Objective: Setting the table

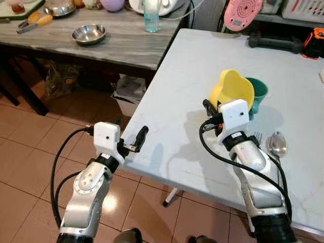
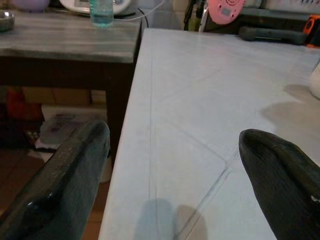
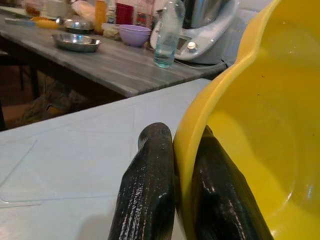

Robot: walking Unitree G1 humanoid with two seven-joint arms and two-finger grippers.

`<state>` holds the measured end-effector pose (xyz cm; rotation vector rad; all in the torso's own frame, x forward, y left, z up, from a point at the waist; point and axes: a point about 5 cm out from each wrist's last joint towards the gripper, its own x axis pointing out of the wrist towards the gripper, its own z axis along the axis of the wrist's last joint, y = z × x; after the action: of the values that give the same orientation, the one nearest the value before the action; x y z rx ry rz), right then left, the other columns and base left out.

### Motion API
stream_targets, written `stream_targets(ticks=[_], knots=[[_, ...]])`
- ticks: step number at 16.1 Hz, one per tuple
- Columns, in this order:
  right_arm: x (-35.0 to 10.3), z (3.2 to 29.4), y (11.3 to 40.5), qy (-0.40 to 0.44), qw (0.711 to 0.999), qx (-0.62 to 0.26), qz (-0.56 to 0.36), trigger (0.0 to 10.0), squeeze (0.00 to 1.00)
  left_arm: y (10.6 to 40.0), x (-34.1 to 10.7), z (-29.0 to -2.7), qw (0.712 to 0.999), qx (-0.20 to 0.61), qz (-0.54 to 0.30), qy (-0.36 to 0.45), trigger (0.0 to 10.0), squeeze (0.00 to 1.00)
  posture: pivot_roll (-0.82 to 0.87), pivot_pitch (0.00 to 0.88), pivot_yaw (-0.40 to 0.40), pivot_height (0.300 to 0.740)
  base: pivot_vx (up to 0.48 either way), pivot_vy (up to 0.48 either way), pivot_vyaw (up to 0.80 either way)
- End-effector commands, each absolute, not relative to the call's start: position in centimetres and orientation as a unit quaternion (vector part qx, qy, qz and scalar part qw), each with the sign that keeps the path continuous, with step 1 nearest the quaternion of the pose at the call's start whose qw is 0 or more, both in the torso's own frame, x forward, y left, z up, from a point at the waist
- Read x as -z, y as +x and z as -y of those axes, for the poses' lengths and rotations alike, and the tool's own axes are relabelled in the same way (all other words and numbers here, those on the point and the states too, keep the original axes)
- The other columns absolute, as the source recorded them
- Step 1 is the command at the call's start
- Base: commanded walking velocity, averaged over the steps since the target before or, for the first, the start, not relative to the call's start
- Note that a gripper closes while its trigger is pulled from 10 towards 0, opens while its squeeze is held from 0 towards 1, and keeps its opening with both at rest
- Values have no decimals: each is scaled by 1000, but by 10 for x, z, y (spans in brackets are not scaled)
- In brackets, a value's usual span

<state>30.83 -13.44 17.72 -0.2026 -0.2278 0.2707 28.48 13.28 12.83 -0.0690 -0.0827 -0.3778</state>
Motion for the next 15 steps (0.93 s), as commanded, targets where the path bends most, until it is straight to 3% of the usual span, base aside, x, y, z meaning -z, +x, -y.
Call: stream_targets(ticks=[1,5,13,15], knots=[[-183,139,306,-92,982,-118,119,10000,0,286,-125,-133,983,179,38,-30,10000,0,-81,96,47,740,0,0,0],[-185,142,305,-92,983,-112,114,10000,0,289,-123,-131,984,174,36,-34,10000,0,-94,93,41,740,0,0,-384],[-183,131,296,-73,985,-116,106,10000,0,292,-122,-138,985,167,31,-27,10000,0,-85,102,54,740,0,0,0],[-182,130,296,-71,985,-118,103,10000,0,292,-122,-138,985,169,31,-24,10000,0,-84,103,55,740,0,0,-469]])
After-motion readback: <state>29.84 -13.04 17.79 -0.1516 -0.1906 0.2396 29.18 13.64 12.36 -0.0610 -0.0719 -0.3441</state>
